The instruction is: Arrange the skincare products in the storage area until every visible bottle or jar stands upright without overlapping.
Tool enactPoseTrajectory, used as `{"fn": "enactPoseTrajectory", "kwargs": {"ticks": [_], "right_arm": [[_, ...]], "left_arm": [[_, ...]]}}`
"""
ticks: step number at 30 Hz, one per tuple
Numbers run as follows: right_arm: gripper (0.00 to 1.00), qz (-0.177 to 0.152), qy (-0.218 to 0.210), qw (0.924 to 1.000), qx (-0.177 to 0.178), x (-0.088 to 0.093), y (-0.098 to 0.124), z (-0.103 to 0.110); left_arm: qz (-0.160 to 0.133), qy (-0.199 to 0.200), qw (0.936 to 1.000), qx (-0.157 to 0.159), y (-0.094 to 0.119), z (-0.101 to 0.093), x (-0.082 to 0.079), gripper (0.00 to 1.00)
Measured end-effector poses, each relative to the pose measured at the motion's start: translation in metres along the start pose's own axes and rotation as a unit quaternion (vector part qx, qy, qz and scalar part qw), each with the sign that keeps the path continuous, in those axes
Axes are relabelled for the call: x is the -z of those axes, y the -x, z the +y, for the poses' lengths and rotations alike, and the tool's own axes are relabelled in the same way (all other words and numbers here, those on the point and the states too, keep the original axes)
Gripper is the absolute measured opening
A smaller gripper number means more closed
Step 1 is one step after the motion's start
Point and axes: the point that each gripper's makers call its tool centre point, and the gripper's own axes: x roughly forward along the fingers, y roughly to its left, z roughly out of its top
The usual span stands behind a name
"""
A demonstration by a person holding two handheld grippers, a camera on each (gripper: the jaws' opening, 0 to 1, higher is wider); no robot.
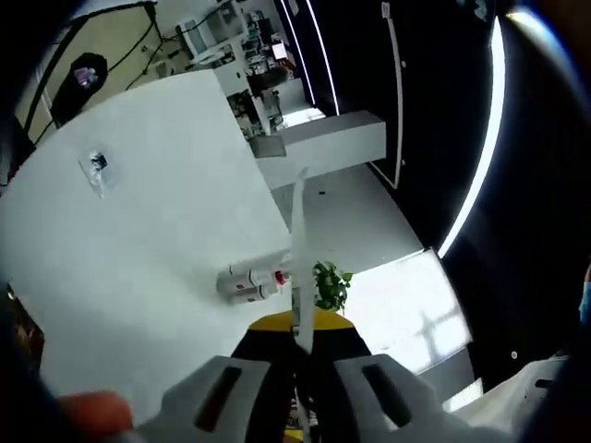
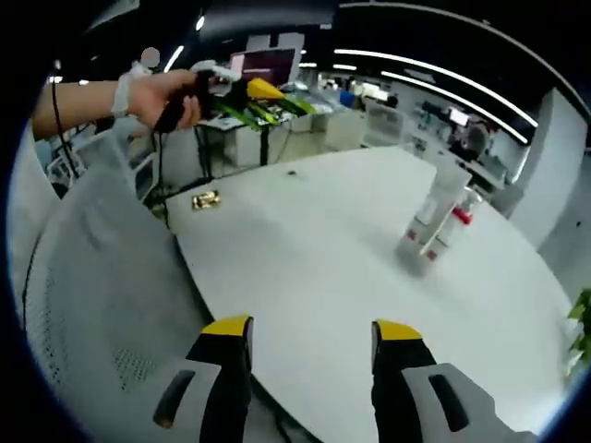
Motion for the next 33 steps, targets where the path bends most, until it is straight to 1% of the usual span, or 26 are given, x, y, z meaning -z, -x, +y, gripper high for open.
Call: {"fn": "enactPoseTrajectory", "kwargs": {"ticks": [2, 5, 8, 11, 14, 17, 20, 23, 25, 28, 31, 33], "right_arm": [[0.55, 0.002, 0.002, 1.0000, -0.004, -0.001, -0.002, 0.003], [0.52, 0.004, 0.020, 0.9998, -0.003, 0.001, -0.001, 0.004], [0.54, 0.011, 0.017, 0.9998, -0.008, 0.003, -0.003, 0.006], [0.54, 0.018, 0.022, 0.9995, -0.010, 0.006, -0.004, 0.007], [0.55, 0.024, 0.023, 0.9994, -0.010, 0.009, -0.005, 0.006], [0.56, 0.030, 0.022, 0.9993, -0.011, 0.011, -0.006, 0.006], [0.56, 0.035, 0.021, 0.9991, -0.009, 0.014, -0.006, 0.005], [0.56, 0.040, 0.015, 0.9990, -0.009, 0.017, -0.007, 0.004], [0.55, 0.041, 0.015, 0.9990, -0.009, 0.018, -0.007, 0.004], [0.55, 0.044, 0.014, 0.9988, -0.013, 0.020, -0.008, 0.005], [0.54, 0.043, 0.012, 0.9990, -0.009, 0.020, -0.007, 0.003], [0.54, 0.043, 0.010, 0.9990, -0.009, 0.020, -0.008, 0.003]], "left_arm": [[0.008, 0.002, 0.9999, -0.009, -0.011, 0.006, 0.002, 0.00], [0.017, 0.010, 0.9997, -0.012, -0.028, 0.013, 0.000, 0.00], [0.017, 0.018, 0.9996, -0.011, -0.045, 0.016, -0.003, 0.00], [0.017, 0.026, 0.9994, -0.014, -0.063, 0.024, -0.011, 0.00], [0.023, 0.028, 0.9992, -0.016, -0.079, 0.031, -0.013, 0.00], [0.034, 0.028, 0.9988, -0.024, -0.097, 0.044, -0.014, 0.00], [0.041, 0.033, 0.9978, -0.040, -0.116, 0.063, -0.013, 0.00], [0.051, 0.032, 0.9967, -0.055, -0.133, 0.075, -0.003, 0.00], [0.058, 0.030, 0.9957, -0.066, -0.149, 0.087, -0.004, 0.00], [0.068, 0.027, 0.9939, -0.082, -0.161, 0.105, -0.006, 0.00], [0.077, 0.021, 0.9929, -0.088, -0.169, 0.117, -0.004, 0.00], [0.077, 0.026, 0.9926, -0.091, -0.173, 0.123, -0.004, 0.00]]}}
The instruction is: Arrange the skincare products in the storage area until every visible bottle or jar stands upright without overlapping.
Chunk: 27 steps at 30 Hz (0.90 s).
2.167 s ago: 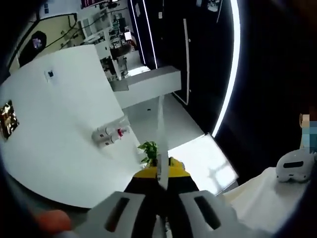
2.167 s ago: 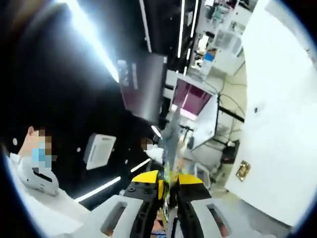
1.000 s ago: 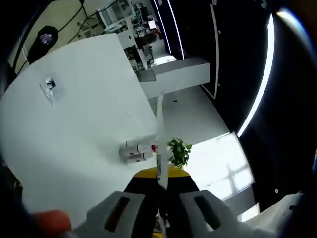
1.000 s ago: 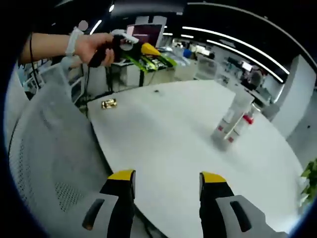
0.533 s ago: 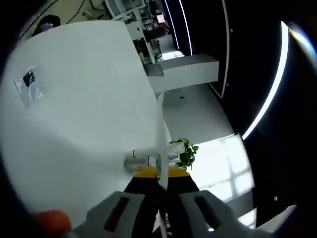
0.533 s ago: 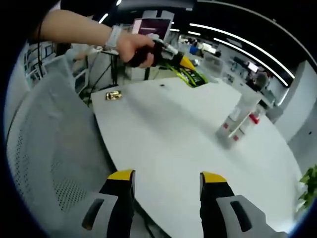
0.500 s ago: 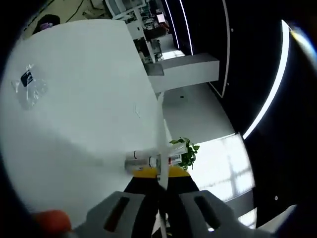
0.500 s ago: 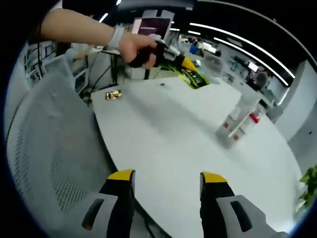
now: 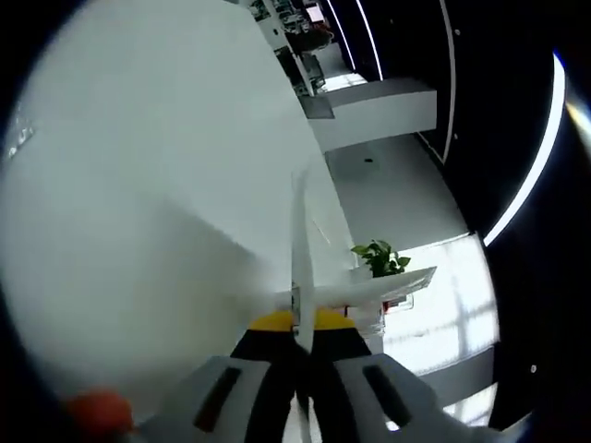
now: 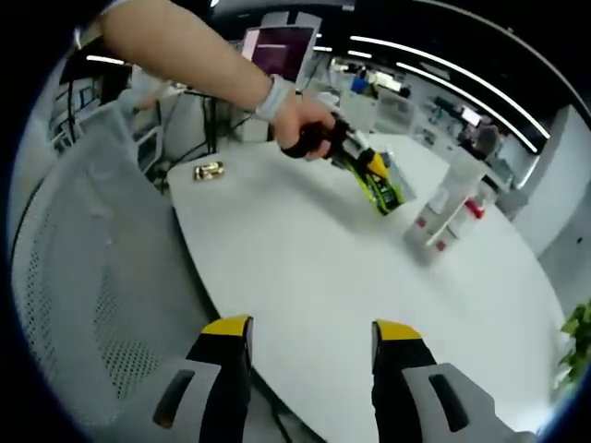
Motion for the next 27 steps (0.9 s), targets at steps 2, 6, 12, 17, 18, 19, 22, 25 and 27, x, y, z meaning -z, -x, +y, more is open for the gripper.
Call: {"fn": "enactPoseTrajectory", "kwargs": {"ticks": [2, 6, 12, 17, 18, 19, 22, 25, 27], "right_arm": [[0.54, 0.002, -0.001, 1.0000, 0.000, 0.001, 0.000, 0.000], [0.54, 0.005, -0.003, 1.0000, -0.002, 0.002, -0.001, 0.001], [0.54, 0.005, -0.006, 1.0000, -0.005, 0.003, -0.001, 0.002], [0.54, 0.005, -0.008, 1.0000, -0.004, 0.003, -0.001, 0.002], [0.54, 0.006, -0.007, 0.9999, -0.003, 0.003, -0.001, 0.002], [0.54, 0.006, -0.007, 0.9999, -0.003, 0.003, -0.001, 0.002], [0.54, 0.006, -0.007, 1.0000, -0.003, 0.003, -0.001, 0.001], [0.54, 0.006, -0.007, 1.0000, -0.003, 0.003, -0.001, 0.002], [0.54, 0.007, -0.005, 1.0000, -0.005, 0.003, -0.001, 0.003]], "left_arm": [[0.001, 0.001, 1.0000, -0.002, -0.005, 0.004, -0.001, 0.00], [0.002, -0.003, 1.0000, -0.004, -0.012, 0.008, -0.004, 0.00], [0.020, -0.016, 0.9994, -0.023, -0.021, 0.022, 0.001, 0.00], [0.028, -0.025, 0.9988, -0.032, -0.026, 0.026, 0.008, 0.00], [0.030, -0.034, 0.9983, -0.037, -0.027, 0.027, 0.009, 0.00], [0.032, -0.042, 0.9977, -0.043, -0.028, 0.028, 0.010, 0.00], [0.028, -0.051, 0.9967, -0.057, -0.030, 0.031, 0.012, 0.00], [0.028, -0.075, 0.9940, -0.075, -0.031, 0.036, 0.011, 0.00], [0.030, -0.097, 0.9905, -0.093, -0.030, 0.038, 0.011, 0.00]]}}
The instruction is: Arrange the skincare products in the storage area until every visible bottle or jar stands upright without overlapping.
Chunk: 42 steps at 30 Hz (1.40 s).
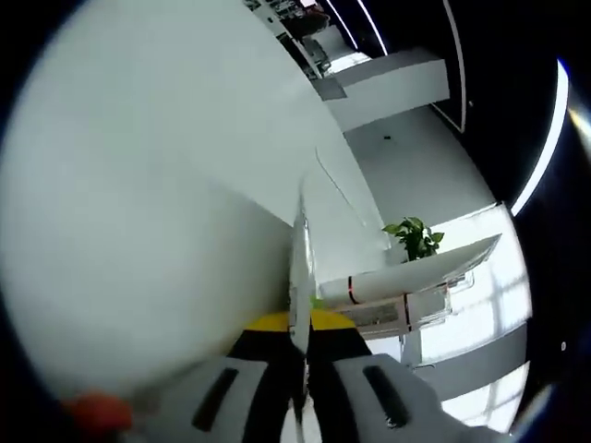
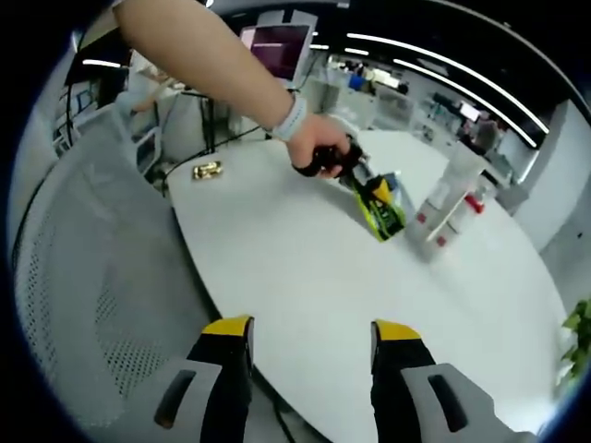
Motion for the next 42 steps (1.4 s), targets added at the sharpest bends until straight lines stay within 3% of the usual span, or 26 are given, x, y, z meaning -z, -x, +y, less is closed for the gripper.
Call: {"fn": "enactPoseTrajectory", "kwargs": {"ticks": [3, 9, 12, 15, 18, 24, 29, 32, 35, 38, 42], "right_arm": [[0.54, 0.001, 0.004, 1.0000, -0.001, 0.000, 0.000, 0.001], [0.54, 0.001, 0.005, 1.0000, 0.000, 0.000, 0.000, 0.000], [0.54, 0.000, 0.006, 1.0000, -0.001, -0.001, 0.000, 0.001], [0.55, 0.002, 0.007, 1.0000, -0.001, 0.000, 0.000, 0.001], [0.55, 0.002, 0.009, 0.9999, -0.005, 0.000, 0.000, 0.003], [0.55, 0.004, 0.011, 0.9999, -0.005, 0.000, 0.000, 0.003], [0.55, 0.003, 0.010, 0.9999, -0.006, 0.000, 0.000, 0.003], [0.55, 0.005, 0.011, 0.9999, -0.005, 0.000, 0.000, 0.002], [0.54, 0.003, 0.009, 0.9999, -0.005, 0.000, 0.000, 0.002], [0.54, 0.003, 0.009, 0.9999, -0.004, 0.000, 0.000, 0.002], [0.54, 0.003, 0.009, 0.9999, -0.004, 0.000, 0.000, 0.001]], "left_arm": [[-0.002, -0.036, 0.9989, -0.031, 0.001, 0.003, -0.001, 0.04], [0.003, -0.038, 0.9984, -0.043, 0.002, -0.001, 0.001, 0.06], [-0.003, -0.080, 0.9944, -0.070, 0.006, 0.003, -0.002, 0.08], [-0.002, -0.106, 0.9914, -0.077, 0.008, 0.000, -0.002, 0.13], [-0.011, -0.152, 0.9834, -0.098, 0.010, 0.003, -0.010, 0.18], [0.009, -0.235, 0.9623, -0.137, 0.014, 0.009, -0.009, 0.25], [0.008, -0.277, 0.9475, -0.160, 0.018, 0.006, -0.007, 0.32], [0.007, -0.313, 0.9323, -0.181, 0.024, 0.007, -0.007, 0.36], [-0.001, -0.315, 0.9313, -0.183, 0.026, 0.005, -0.009, 0.34], [-0.005, -0.290, 0.9391, -0.184, 0.026, 0.006, -0.009, 0.31], [0.000, -0.283, 0.9411, -0.185, 0.024, 0.009, -0.007, 0.29]]}}
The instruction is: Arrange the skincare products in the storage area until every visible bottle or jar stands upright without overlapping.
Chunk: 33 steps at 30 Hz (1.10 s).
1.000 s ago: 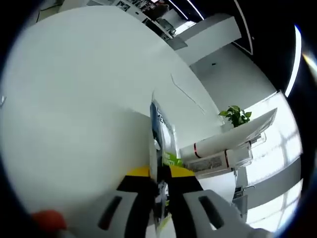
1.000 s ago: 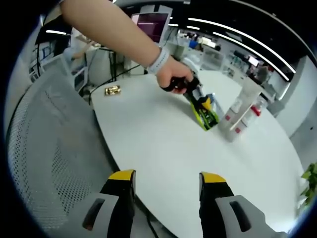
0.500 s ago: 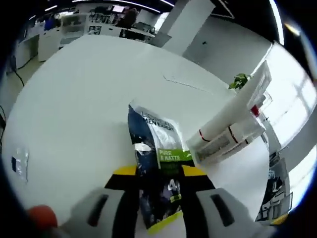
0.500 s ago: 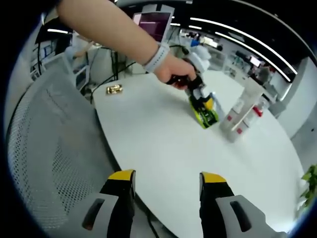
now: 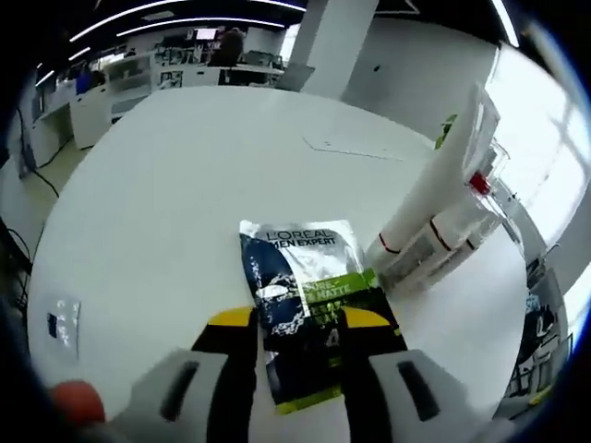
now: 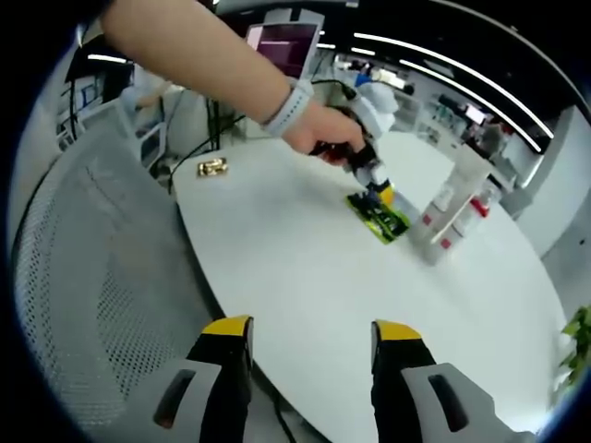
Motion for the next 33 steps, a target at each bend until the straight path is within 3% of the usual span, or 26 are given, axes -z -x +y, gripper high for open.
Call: {"fn": "enactPoseTrajectory", "kwargs": {"ticks": [11, 17, 22, 25, 31, 33], "right_arm": [[0.53, 0.000, -0.001, 1.0000, 0.002, 0.000, 0.001, -0.001], [0.53, -0.004, 0.000, 1.0000, 0.004, -0.002, 0.001, -0.002], [0.53, -0.007, 0.000, 1.0000, 0.006, -0.003, 0.001, -0.003], [0.54, -0.011, 0.001, 0.9999, 0.007, -0.004, 0.002, -0.004], [0.53, -0.019, 0.006, 0.9998, 0.004, -0.008, 0.004, -0.001], [0.53, -0.021, 0.009, 0.9997, 0.004, -0.009, 0.005, -0.001]], "left_arm": [[0.004, 0.012, 0.9999, 0.004, -0.004, 0.000, 0.004, 0.29], [0.003, 0.019, 0.9997, 0.012, 0.007, -0.002, 0.003, 0.28], [-0.017, 0.024, 0.9994, 0.016, 0.042, 0.006, -0.003, 0.29], [-0.033, 0.030, 0.9987, 0.024, 0.074, 0.011, -0.005, 0.30], [-0.044, 0.045, 0.9980, 0.007, 0.151, 0.046, 0.021, 0.34], [-0.037, 0.041, 0.9982, -0.024, 0.175, 0.068, 0.040, 0.37]]}}
